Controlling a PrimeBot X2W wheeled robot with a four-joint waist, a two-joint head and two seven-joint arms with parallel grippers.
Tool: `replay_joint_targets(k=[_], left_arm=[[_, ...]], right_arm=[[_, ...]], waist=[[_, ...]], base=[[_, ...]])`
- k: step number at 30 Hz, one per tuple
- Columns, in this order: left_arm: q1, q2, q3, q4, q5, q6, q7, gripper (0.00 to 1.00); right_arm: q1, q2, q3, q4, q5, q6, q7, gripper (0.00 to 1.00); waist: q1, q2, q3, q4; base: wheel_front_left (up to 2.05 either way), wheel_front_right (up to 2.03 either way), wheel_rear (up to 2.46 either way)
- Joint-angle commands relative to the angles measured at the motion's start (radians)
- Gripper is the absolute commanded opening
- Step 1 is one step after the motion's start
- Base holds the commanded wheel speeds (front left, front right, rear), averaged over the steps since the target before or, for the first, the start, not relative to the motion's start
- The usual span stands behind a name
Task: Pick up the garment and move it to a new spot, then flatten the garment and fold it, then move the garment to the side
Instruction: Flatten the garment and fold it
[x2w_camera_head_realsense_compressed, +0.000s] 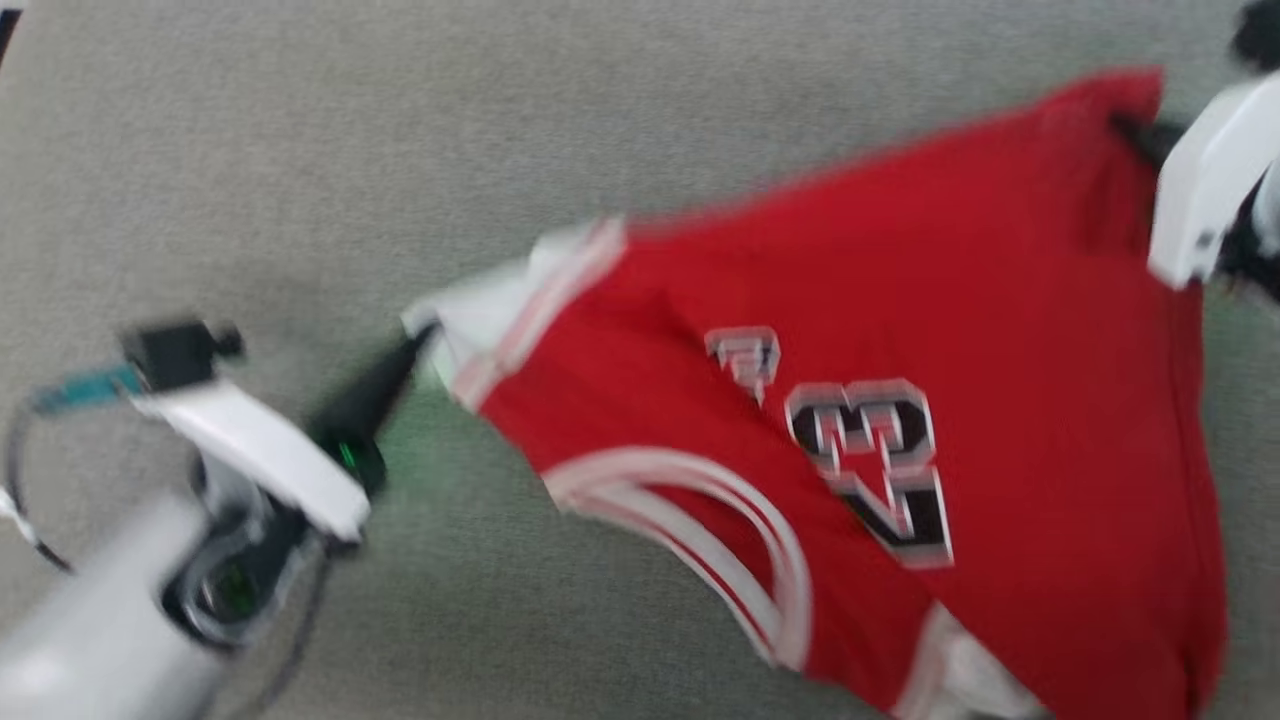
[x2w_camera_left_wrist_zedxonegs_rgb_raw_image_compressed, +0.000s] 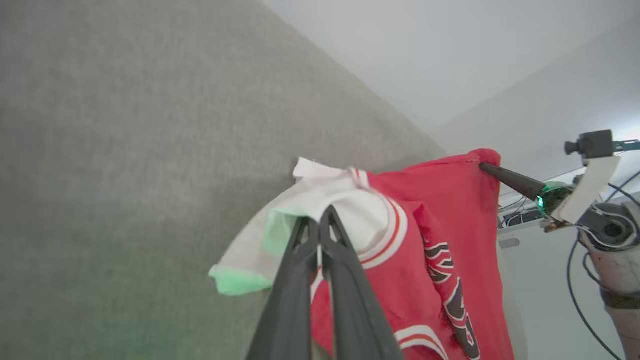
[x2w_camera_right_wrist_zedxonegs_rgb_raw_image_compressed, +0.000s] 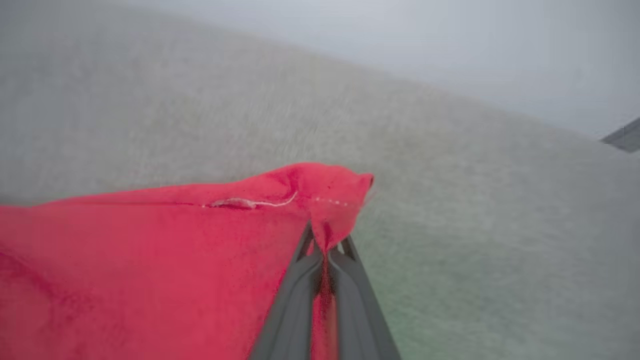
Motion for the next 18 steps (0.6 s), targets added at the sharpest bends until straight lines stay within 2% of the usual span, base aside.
replay_joint_targets(k=[1,12,18], left_arm=[[-0.058,0.006,0.021,0.016,0.018,-0.005,0.001,0.00],[-0.581,-0.028,0.157,0.322,0.073,0.015,0.008,0.00],[-0.909,-0.072,0.214,0.514,0.124,0.007,-0.074,0.00]], right_arm=[[-0.036,0.011,-0.016,0.014,-0.016,-0.003,-0.030,0.00],[-0.402,0.134,-0.170,0.192,-0.189,-0.003,-0.242,0.00],[-0.609,0.205,-0.282,0.318,-0.313,-0.004,-0.390,0.00]], waist=[[0.0000,0.0000,-0.002,-0.018],[0.0000,0.0000,0.077,-0.099],[0.0000,0.0000,0.122,-0.142]], base=[[0.00,0.00,0.00],[0.00,0.00,0.00],[0.00,0.00,0.00]])
